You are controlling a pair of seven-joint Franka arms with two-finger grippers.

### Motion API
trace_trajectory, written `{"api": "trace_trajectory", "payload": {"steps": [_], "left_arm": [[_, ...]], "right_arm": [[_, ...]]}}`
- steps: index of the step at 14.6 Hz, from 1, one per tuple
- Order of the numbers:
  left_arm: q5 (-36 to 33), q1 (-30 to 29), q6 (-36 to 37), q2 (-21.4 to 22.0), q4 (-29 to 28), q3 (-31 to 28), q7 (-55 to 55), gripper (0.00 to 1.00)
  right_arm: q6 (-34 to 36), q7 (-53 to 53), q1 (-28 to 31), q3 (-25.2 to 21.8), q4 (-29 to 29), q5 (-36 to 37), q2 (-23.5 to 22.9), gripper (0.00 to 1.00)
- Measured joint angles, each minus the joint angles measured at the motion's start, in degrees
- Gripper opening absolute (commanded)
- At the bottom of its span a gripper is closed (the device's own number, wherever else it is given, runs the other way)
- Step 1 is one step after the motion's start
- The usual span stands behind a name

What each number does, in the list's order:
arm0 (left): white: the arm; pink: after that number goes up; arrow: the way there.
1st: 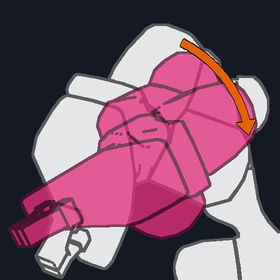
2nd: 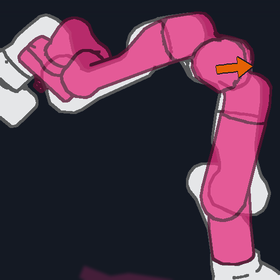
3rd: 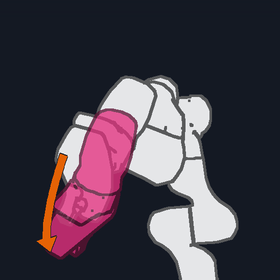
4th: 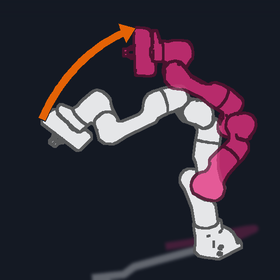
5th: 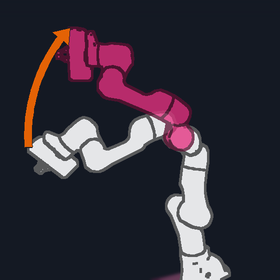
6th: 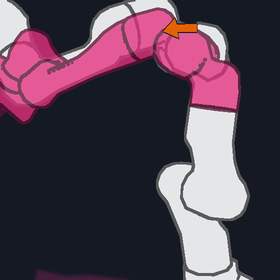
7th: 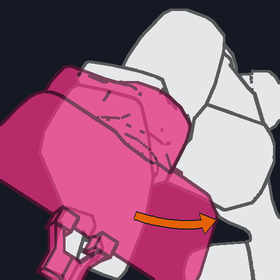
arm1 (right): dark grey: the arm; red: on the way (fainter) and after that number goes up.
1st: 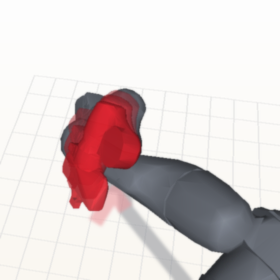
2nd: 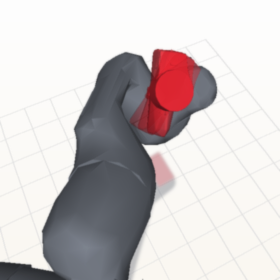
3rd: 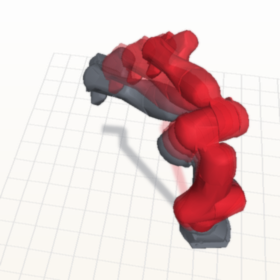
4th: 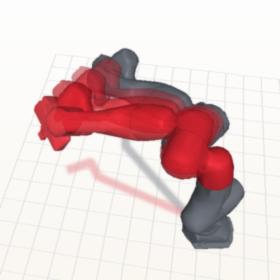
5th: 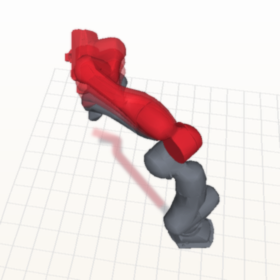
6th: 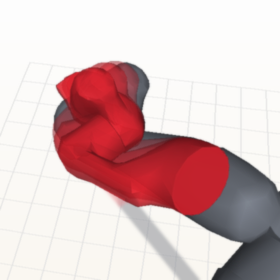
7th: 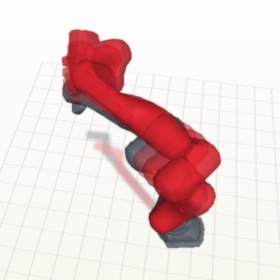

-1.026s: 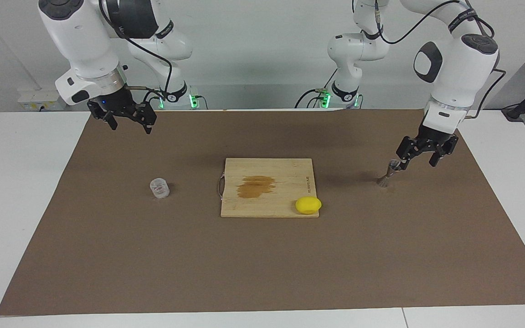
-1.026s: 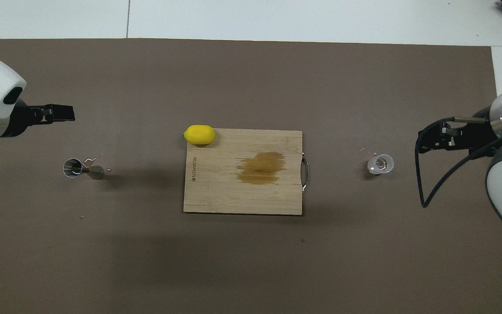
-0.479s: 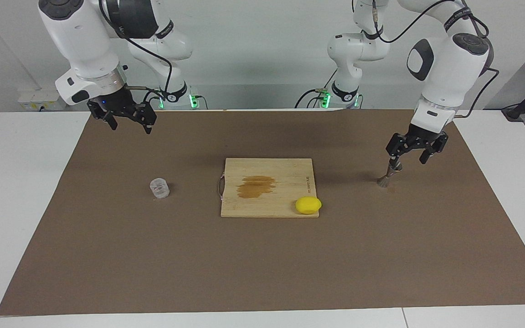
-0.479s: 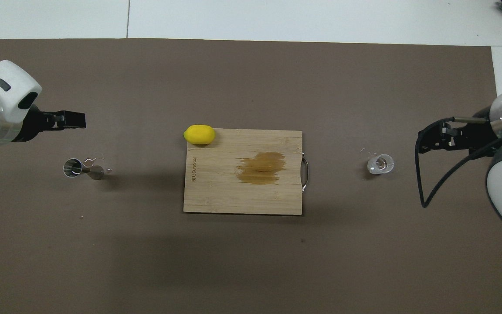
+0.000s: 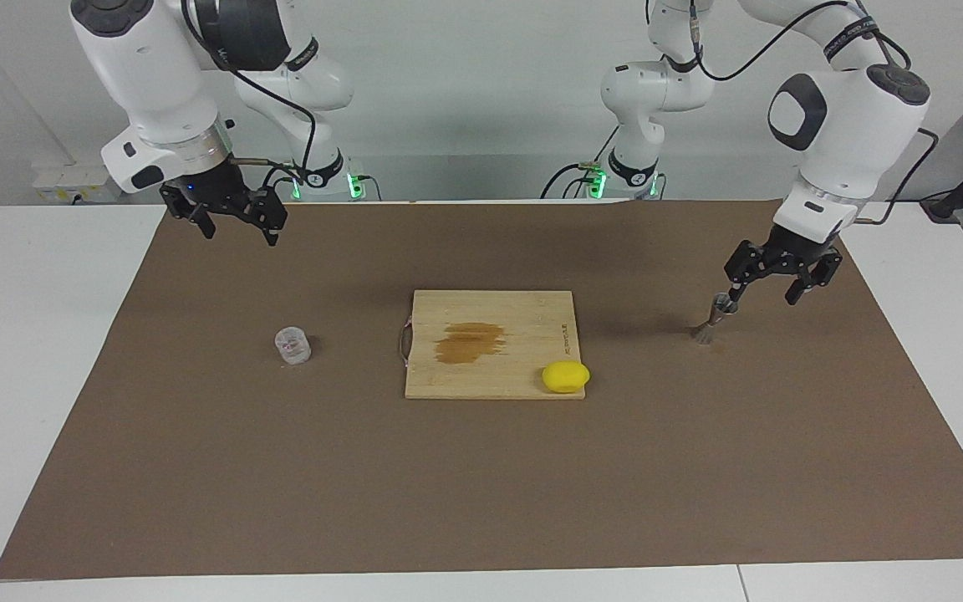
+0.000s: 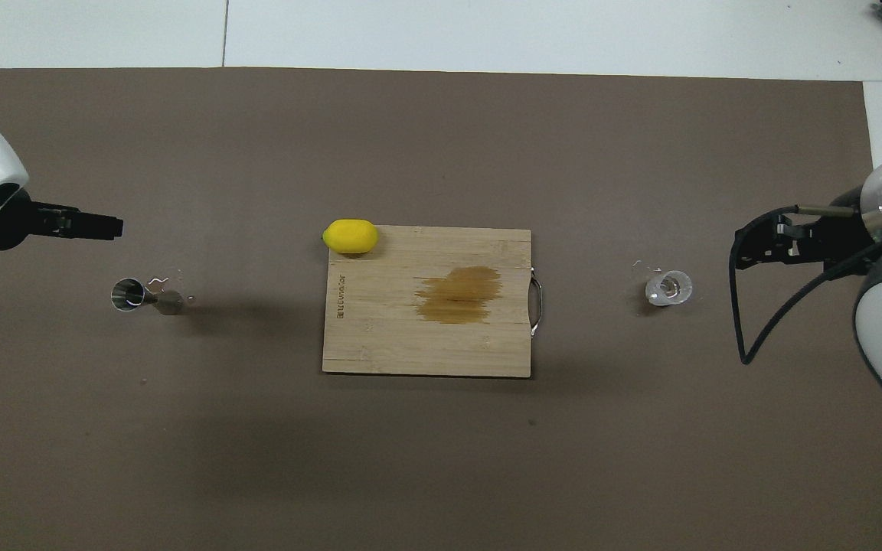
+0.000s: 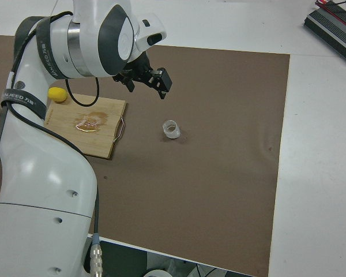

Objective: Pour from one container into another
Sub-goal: 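Lower the open left gripper down around the small metal cup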

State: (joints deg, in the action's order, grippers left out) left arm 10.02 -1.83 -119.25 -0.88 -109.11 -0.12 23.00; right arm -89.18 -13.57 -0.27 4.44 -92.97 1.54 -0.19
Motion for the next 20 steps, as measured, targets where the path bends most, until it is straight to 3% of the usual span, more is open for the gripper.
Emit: {"api": "trace_trajectory", "payload": {"steps": [7,12,20], "left_arm": [[9.51,-5.02,-0.4,-3.8,0.92,-0.1,26.9,1.0],[10.88,-8.1,-0.23,-5.06,0.79,-0.12,45.29,1.0],[17.41,-9.99,4.31,-9.86,0.86,0.04,57.19,1.0]], "right_arm": [[0.0,0.0,0.0,0.0,0.0,0.0,0.0,1.0],[0.0,0.0,0.0,0.0,0.0,0.0,0.0,1.0],[0.0,0.0,0.0,0.0,0.0,0.0,0.0,1.0]]}}
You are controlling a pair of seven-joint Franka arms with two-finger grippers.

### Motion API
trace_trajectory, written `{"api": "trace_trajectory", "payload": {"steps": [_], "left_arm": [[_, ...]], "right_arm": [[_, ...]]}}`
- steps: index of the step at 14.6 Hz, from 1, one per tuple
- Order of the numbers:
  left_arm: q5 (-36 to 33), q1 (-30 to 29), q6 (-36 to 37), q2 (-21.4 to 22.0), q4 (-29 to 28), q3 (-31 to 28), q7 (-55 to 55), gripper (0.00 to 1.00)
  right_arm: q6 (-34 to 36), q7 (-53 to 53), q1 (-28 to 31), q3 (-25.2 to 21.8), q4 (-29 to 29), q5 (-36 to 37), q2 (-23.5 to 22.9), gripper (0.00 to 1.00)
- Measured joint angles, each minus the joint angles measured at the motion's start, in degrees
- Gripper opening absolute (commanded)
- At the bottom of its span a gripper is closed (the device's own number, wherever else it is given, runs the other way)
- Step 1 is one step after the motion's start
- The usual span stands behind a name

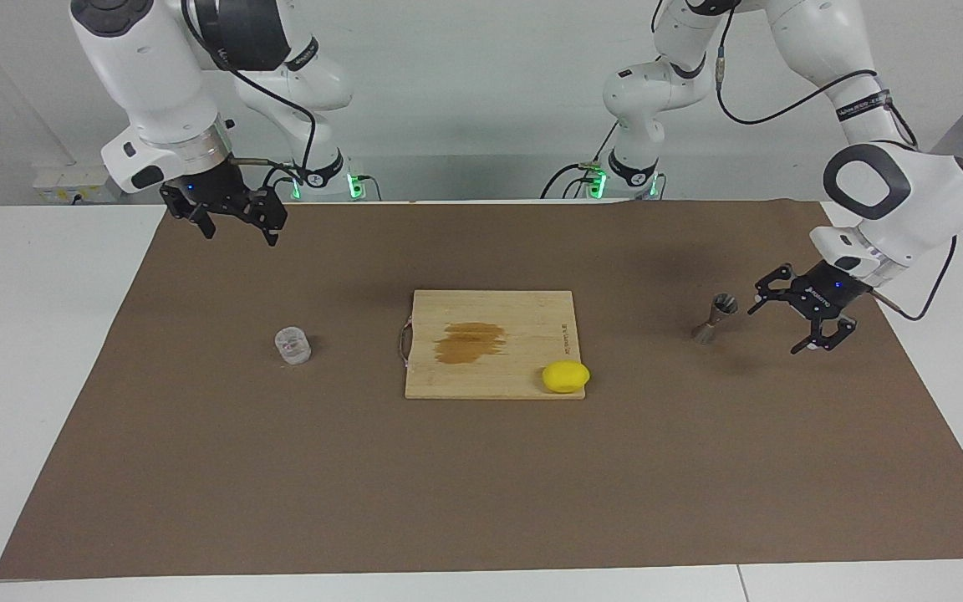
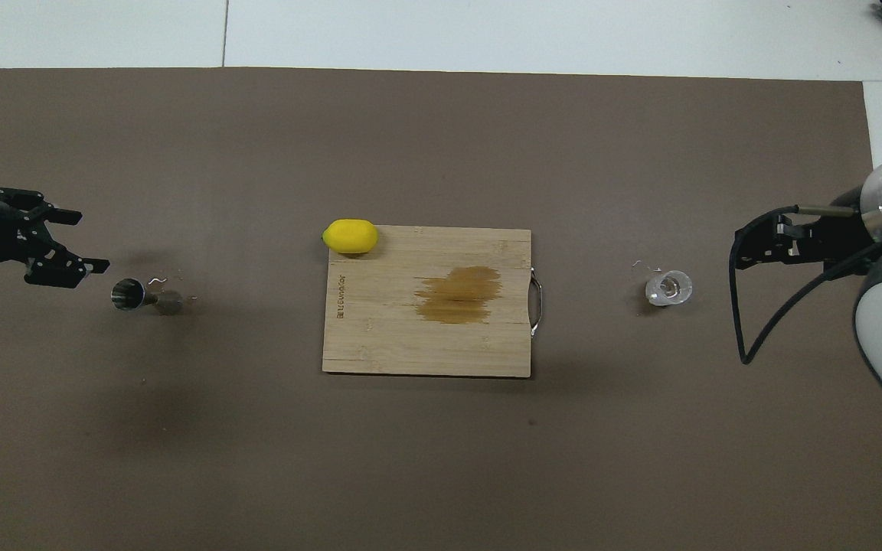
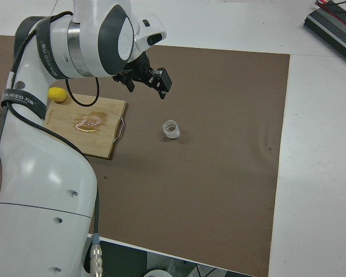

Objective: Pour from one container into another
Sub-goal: 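Lower the open left gripper down around the small metal cup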

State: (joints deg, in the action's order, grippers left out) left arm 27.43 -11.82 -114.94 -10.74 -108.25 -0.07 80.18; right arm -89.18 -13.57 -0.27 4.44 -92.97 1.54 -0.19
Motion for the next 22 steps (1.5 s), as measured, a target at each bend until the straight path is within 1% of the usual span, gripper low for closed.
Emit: {"api": "trace_trajectory", "payload": {"steps": [3,5,7,11,13,16,20,22], "left_arm": [[2.06,-1.23,6.87,0.02,1.22,0.0,9.47,1.0],[5.59,-1.86,8.98,0.03,2.12,-0.08,14.44,1.0],[8.65,-3.29,11.57,0.03,2.4,-0.09,16.18,1.0],[10.78,-5.79,17.36,0.09,2.46,-0.11,18.13,1.0],[13.82,-5.99,18.59,0.18,2.46,-0.12,21.89,1.0],[19.96,-7.44,19.24,0.06,1.62,-0.13,30.38,1.0],[26.22,-11.08,22.93,-2.73,-0.06,-0.17,36.1,1.0],[28.76,-11.84,23.71,-4.46,-0.74,-0.16,40.42,1.0]], "right_arm": [[0.0,0.0,0.0,0.0,0.0,0.0,0.0,1.0],[0.0,0.0,0.0,0.0,0.0,0.0,0.0,1.0],[0.0,0.0,0.0,0.0,0.0,0.0,0.0,1.0],[0.0,0.0,0.0,0.0,0.0,0.0,0.0,1.0],[0.0,0.0,0.0,0.0,0.0,0.0,0.0,1.0],[0.0,0.0,0.0,0.0,0.0,0.0,0.0,1.0],[0.0,0.0,0.0,0.0,0.0,0.0,0.0,1.0],[0.0,0.0,0.0,0.0,0.0,0.0,0.0,1.0]]}}
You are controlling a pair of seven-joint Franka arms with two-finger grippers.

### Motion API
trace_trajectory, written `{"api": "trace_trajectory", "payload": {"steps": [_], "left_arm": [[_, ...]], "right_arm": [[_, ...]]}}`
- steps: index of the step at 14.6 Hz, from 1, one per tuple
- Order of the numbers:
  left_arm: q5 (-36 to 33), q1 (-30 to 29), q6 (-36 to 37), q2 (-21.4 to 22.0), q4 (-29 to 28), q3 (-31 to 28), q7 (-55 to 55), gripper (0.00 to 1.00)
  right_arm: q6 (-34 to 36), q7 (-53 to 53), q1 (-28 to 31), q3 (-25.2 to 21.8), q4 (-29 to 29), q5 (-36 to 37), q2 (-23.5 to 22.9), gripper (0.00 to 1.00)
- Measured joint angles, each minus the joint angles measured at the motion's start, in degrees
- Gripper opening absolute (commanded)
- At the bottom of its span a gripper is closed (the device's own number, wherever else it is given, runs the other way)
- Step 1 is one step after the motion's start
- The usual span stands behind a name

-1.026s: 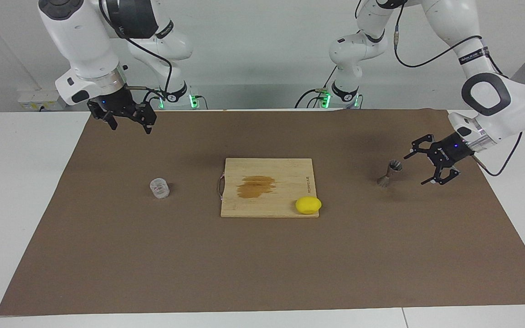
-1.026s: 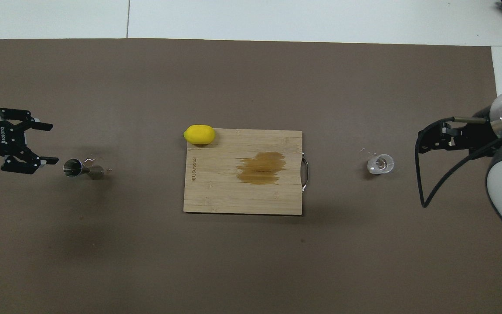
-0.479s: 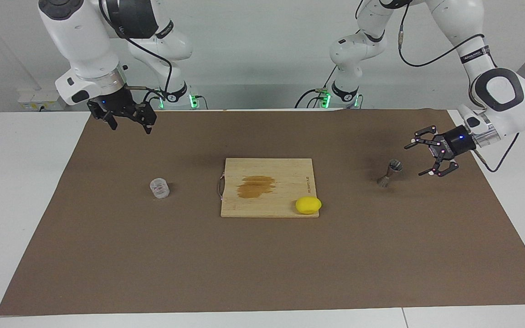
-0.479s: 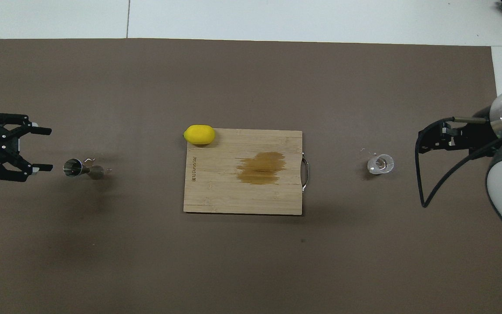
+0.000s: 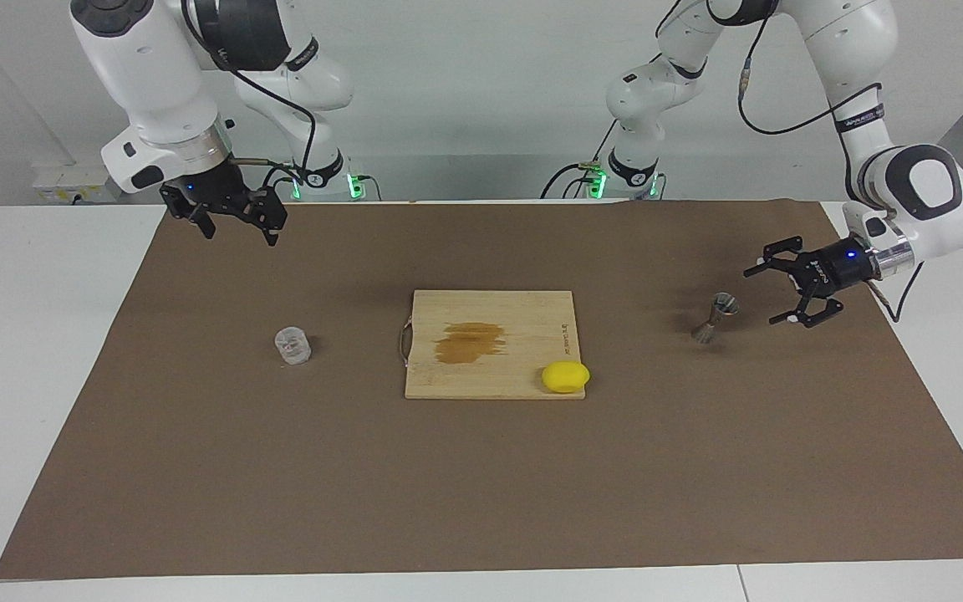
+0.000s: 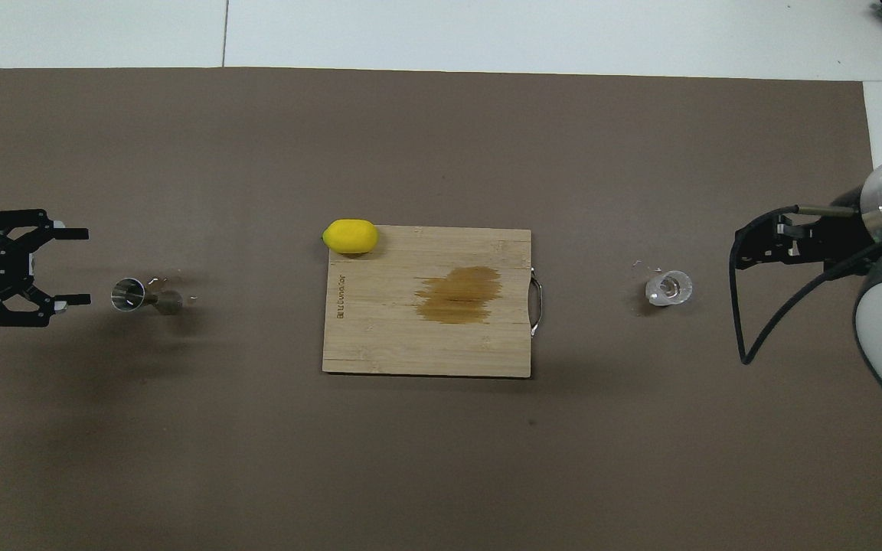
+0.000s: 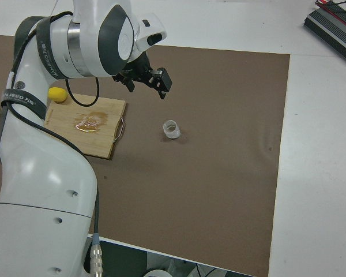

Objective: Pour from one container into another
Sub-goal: 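Lower the open left gripper down around the small metal cup, then close the left gripper on the metal cup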

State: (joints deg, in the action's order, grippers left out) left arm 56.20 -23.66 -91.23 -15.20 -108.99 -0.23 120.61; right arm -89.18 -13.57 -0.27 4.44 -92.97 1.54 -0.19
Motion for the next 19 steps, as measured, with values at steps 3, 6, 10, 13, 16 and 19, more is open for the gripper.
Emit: {"api": "trace_trajectory", "payload": {"steps": [3,6,10,13,16,19], "left_arm": [[2.14,-0.36,0.1,-1.32,-2.13,0.0,4.06,1.0],[3.42,-1.68,1.64,-1.71,-5.22,-0.01,7.63,1.0],[6.22,-2.4,2.9,-5.75,-6.82,0.0,15.03,1.0],[6.41,-2.44,4.92,-6.97,-7.14,0.01,16.65,1.0],[6.42,-2.54,5.83,-6.98,-8.0,0.01,17.24,1.0],[6.55,-2.74,6.15,-6.99,-8.67,0.03,17.75,1.0]], "right_arm": [[0.0,0.0,0.0,0.0,0.0,0.0,0.0,1.0],[0.0,0.0,0.0,0.0,0.0,0.0,0.0,1.0],[0.0,0.0,0.0,0.0,0.0,0.0,0.0,1.0],[0.0,0.0,0.0,0.0,0.0,0.0,0.0,1.0],[0.0,0.0,0.0,0.0,0.0,0.0,0.0,1.0],[0.0,0.0,0.0,0.0,0.0,0.0,0.0,1.0]]}}
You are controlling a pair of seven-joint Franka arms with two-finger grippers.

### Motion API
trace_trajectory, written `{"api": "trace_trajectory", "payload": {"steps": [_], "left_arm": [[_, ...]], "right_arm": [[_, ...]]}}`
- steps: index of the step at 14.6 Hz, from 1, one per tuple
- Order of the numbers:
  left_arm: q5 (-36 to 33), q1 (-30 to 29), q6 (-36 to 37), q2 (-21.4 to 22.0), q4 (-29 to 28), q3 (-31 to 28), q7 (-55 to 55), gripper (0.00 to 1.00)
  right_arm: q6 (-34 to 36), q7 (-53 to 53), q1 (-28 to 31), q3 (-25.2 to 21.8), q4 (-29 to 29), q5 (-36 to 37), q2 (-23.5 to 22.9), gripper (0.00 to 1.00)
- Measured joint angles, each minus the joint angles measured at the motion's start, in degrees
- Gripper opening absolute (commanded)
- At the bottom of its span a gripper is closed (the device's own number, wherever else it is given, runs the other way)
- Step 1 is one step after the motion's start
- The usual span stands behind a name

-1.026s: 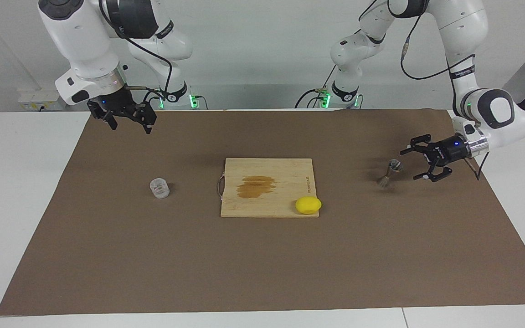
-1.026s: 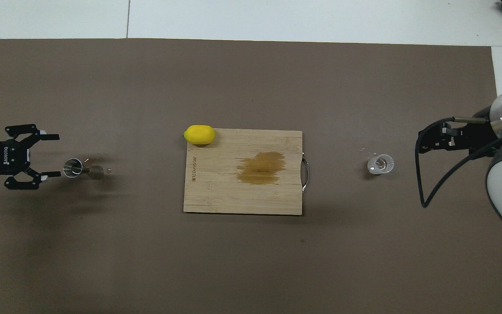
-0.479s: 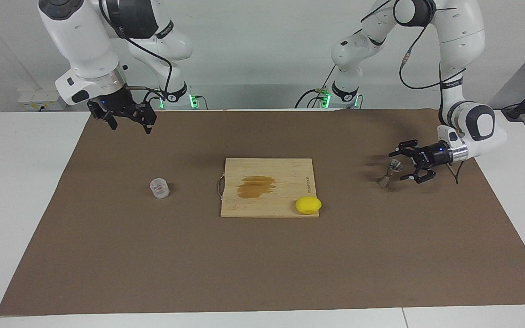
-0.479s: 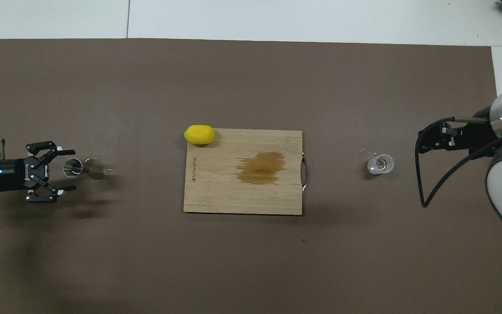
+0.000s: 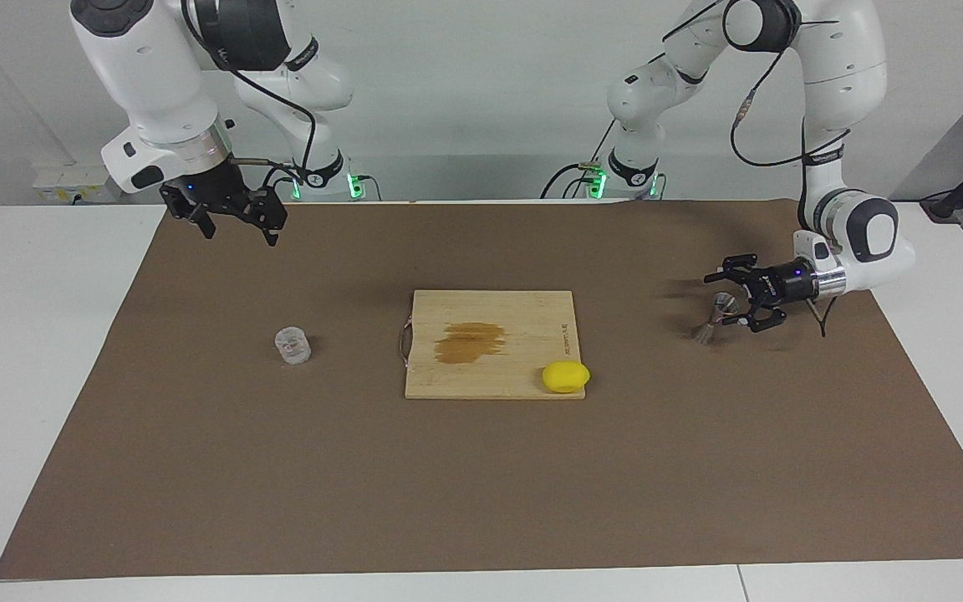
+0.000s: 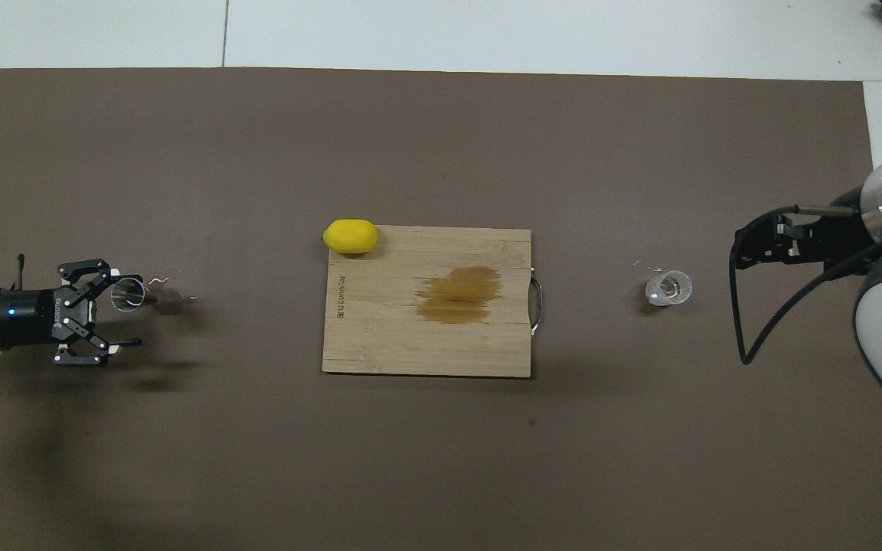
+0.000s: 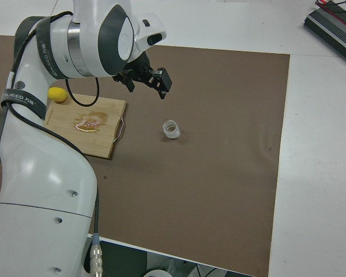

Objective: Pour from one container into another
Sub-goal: 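Close the left gripper on the metal cup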

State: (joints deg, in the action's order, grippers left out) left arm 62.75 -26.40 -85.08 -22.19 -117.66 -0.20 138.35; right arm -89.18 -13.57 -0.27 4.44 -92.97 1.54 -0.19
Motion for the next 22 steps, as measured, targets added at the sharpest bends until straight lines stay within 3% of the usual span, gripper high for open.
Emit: {"api": "trace_trajectory", "payload": {"steps": [4,12,22], "left_arm": [[1.82,-0.86,1.2,-0.58,-0.37,-0.01,0.03,1.0],[7.21,-2.36,4.72,-6.06,-0.6,0.23,0.5,1.0],[9.38,-2.33,8.65,-6.2,0.16,0.72,1.23,1.0]], "right_arm": [[0.0,0.0,0.0,0.0,0.0,0.0,0.0,1.0],[0.0,0.0,0.0,0.0,0.0,0.0,0.0,1.0],[0.0,0.0,0.0,0.0,0.0,0.0,0.0,1.0]]}}
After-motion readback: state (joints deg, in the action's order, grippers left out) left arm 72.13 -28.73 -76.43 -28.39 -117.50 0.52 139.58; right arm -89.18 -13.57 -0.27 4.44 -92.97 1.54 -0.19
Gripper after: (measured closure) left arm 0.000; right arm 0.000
